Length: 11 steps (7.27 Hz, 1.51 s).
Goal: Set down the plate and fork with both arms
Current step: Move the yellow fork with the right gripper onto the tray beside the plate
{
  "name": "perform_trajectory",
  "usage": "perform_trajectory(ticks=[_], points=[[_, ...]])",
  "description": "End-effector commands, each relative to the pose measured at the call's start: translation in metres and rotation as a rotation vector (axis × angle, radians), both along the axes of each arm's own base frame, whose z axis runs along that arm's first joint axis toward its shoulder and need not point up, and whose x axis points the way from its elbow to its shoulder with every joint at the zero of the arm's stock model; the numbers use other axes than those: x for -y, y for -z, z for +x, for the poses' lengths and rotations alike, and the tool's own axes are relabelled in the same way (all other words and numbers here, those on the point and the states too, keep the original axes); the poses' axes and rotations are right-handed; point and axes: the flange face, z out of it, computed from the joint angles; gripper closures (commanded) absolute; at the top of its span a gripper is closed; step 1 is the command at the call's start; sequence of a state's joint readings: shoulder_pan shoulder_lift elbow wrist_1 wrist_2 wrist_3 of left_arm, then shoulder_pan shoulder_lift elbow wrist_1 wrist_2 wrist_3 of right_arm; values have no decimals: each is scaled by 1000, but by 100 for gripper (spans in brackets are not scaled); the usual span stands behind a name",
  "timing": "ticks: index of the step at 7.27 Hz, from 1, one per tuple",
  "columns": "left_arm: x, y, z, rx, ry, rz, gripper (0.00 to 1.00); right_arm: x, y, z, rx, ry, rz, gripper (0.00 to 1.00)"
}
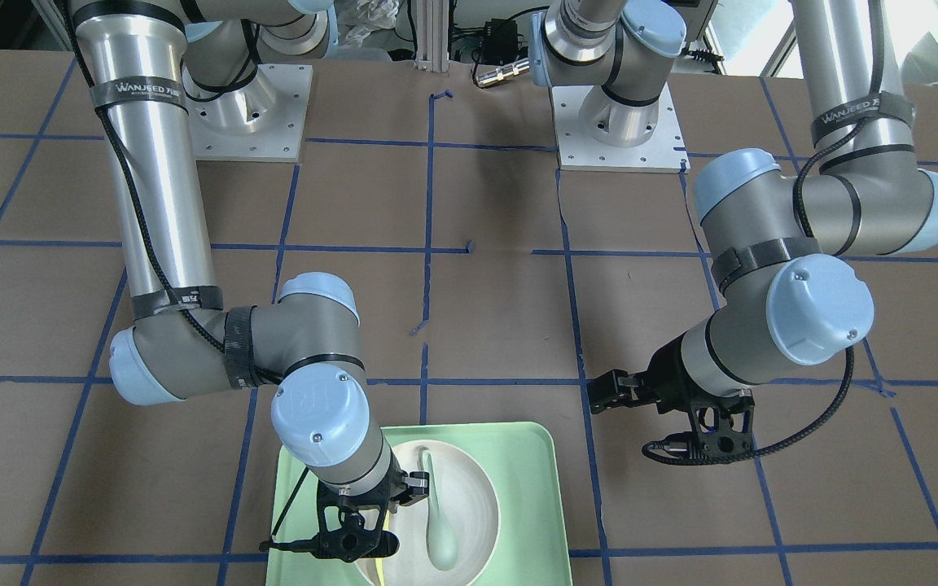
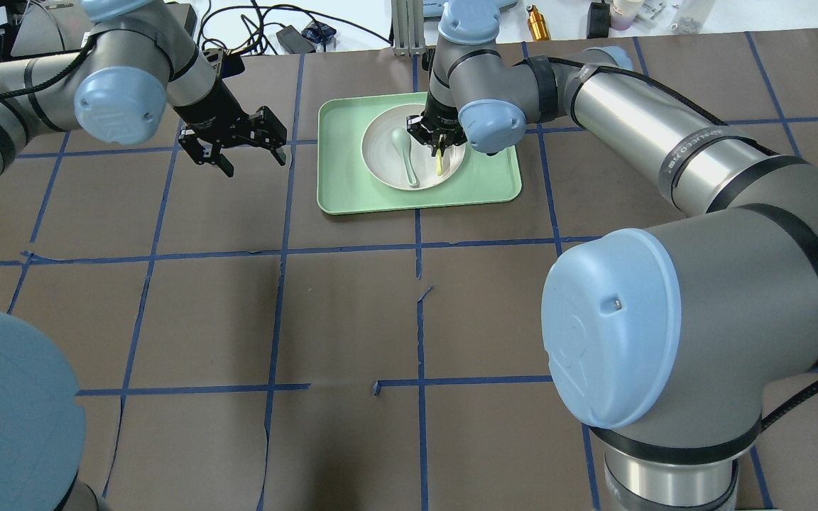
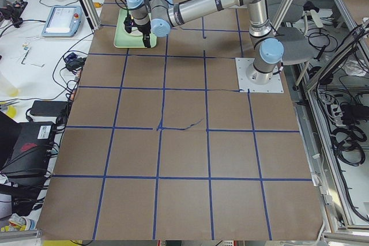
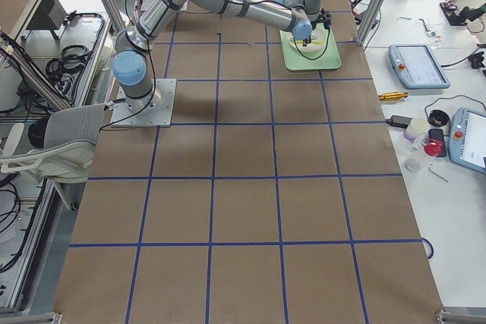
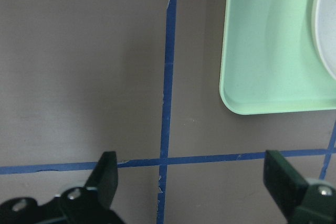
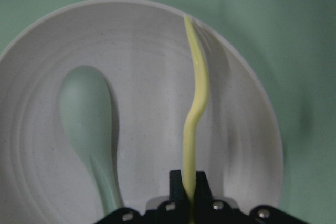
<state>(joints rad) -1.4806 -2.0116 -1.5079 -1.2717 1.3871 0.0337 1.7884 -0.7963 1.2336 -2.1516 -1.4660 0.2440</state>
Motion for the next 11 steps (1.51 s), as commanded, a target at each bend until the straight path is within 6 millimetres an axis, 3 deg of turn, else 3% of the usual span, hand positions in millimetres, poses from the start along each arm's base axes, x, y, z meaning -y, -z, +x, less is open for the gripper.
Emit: perform_trajectory(ticks=[1, 2, 4, 5, 7, 8, 9, 10, 11], points=[[0, -1, 0, 0, -2, -2, 0, -4, -49, -8, -2, 15, -59, 100], [1, -2, 0, 1, -2, -11, 0, 0, -45, -23, -12, 8, -54, 100], [1, -1, -1, -1, -2, -12, 0, 9, -16, -56, -36, -69, -23, 100], [1, -1, -1, -1, -2, -12, 0, 12, -2, -61, -43, -95, -9, 100], [2, 0, -1, -1, 0, -10, 0, 17, 6, -78, -46, -100, -1, 100], [2, 0, -1, -1, 0, -11, 0, 17, 7, -78, -46, -98, 1, 95], [2, 2, -1, -1, 0, -8, 0, 15, 11, -78, -45, -88, 10, 61], [2, 1, 0, -1, -2, -10, 0, 9, 12, -79, -46, -86, 19, 16], [2, 1, 0, -1, -2, -10, 0, 6, -3, -79, -45, -87, 4, 0]])
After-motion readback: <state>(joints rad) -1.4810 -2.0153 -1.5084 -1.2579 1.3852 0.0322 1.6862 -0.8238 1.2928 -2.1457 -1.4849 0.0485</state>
